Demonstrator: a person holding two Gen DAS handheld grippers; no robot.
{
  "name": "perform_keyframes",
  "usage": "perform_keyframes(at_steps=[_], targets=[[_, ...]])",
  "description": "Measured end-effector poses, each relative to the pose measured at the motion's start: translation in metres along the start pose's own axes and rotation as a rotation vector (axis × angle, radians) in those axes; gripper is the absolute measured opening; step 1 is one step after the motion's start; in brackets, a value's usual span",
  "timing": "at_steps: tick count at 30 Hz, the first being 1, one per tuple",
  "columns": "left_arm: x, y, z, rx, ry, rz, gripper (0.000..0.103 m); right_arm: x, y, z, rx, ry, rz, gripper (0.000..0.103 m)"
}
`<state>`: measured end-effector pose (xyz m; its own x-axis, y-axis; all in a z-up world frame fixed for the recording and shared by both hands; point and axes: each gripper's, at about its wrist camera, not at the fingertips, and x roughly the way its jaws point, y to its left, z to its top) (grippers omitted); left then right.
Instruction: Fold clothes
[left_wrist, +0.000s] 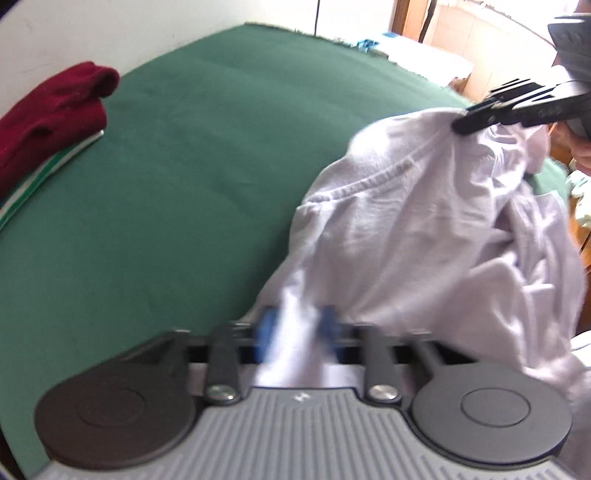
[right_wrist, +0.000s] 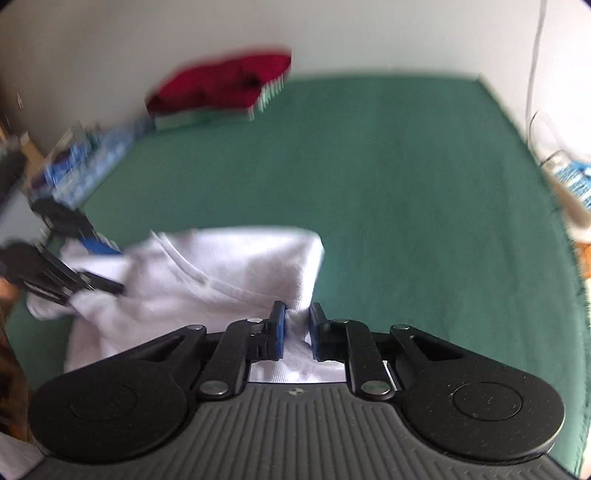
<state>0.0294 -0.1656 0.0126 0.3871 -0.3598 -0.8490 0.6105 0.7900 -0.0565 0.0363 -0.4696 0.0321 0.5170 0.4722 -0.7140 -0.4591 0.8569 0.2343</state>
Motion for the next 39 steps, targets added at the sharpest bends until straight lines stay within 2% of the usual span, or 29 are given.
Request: perform_keyframes(at_steps=[3,6,8,10,11,12,13,14,16,17,18,19,20,23,25,26,28,30,32,34,37,39], targets=[[-0.030,-0.009,-0.015,-0.037,-0.065,-0.026,0.003,-0.048,0.016,-0.012,-0.009,-0.088,0.004,0.014],[-0.056,-0.031,-0.045,-0.051,-0.087,-0.087,0.003,-0.070,0.035,-0.040,-0.067,0.008,-0.030,0.014],[-0.052,-0.044,-0.064,-0.047,-0.018,-0.146,0.003,-0.069,0.045,-0.061,-0.094,0.129,-0.053,0.014],[-0.054,-0.053,-0.068,0.039,0.002,-0.085,0.003,-0.070,0.055,-0.078,-0.112,0.192,-0.101,0.017],[-0.055,-0.057,-0.070,0.082,0.012,-0.055,0.003,-0.074,0.054,-0.076,-0.079,0.181,-0.110,0.019],[-0.060,-0.054,-0.063,0.100,-0.019,-0.047,0.004,-0.078,0.053,-0.075,-0.046,0.170,-0.119,0.025],[-0.065,-0.048,-0.053,0.108,-0.053,-0.056,0.009,-0.082,0.053,-0.073,-0.013,0.158,-0.127,0.034],[-0.066,-0.042,-0.040,0.129,-0.081,-0.061,0.018,-0.087,0.051,-0.069,0.028,0.109,-0.132,0.039],[-0.061,-0.037,-0.018,0.226,-0.124,-0.047,0.073,-0.092,0.047,-0.055,0.063,0.053,-0.153,0.069],[-0.055,-0.034,-0.008,0.278,-0.147,-0.044,0.081,-0.091,0.048,-0.050,0.059,0.047,-0.163,0.071],[-0.045,-0.030,0.001,0.305,-0.129,-0.068,0.087,-0.088,0.050,-0.047,0.043,0.052,-0.173,0.070],[-0.035,-0.026,0.011,0.333,-0.112,-0.093,0.087,-0.085,0.052,-0.043,0.026,0.057,-0.184,0.070],[-0.023,-0.020,0.017,0.326,-0.074,-0.120,0.086,-0.081,0.055,-0.041,0.002,0.068,-0.198,0.070],[0.010,-0.006,0.027,0.304,0.034,-0.198,0.066,-0.076,0.066,-0.047,-0.063,0.111,-0.245,0.070],[0.025,-0.001,0.020,0.284,0.083,-0.237,0.030,-0.077,0.071,-0.054,-0.078,0.122,-0.263,0.070],[0.030,0.000,0.015,0.272,0.100,-0.252,0.028,-0.079,0.072,-0.057,-0.079,0.127,-0.279,0.070],[0.016,-0.001,0.005,0.240,0.053,-0.245,0.010,-0.082,0.073,-0.063,-0.070,0.131,-0.306,0.070],[-0.007,-0.002,-0.003,0.169,-0.003,-0.253,0.008,-0.085,0.071,-0.066,-0.037,0.122,-0.326,0.070],[-0.028,0.000,-0.014,0.049,-0.071,-0.293,0.007,-0.087,0.068,-0.068,-0.002,0.111,-0.346,0.070],[-0.040,-0.004,-0.028,-0.030,-0.097,-0.314,0.007,-0.086,0.064,-0.069,0.025,0.098,-0.373,0.070],[-0.041,-0.019,-0.050,-0.004,-0.076,-0.199,0.007,-0.082,0.060,-0.068,0.021,0.100,-0.381,0.069],[-0.039,-0.017,-0.060,-0.029,-0.055,-0.152,0.007,-0.078,0.063,-0.066,-0.030,0.117,-0.381,0.070]])
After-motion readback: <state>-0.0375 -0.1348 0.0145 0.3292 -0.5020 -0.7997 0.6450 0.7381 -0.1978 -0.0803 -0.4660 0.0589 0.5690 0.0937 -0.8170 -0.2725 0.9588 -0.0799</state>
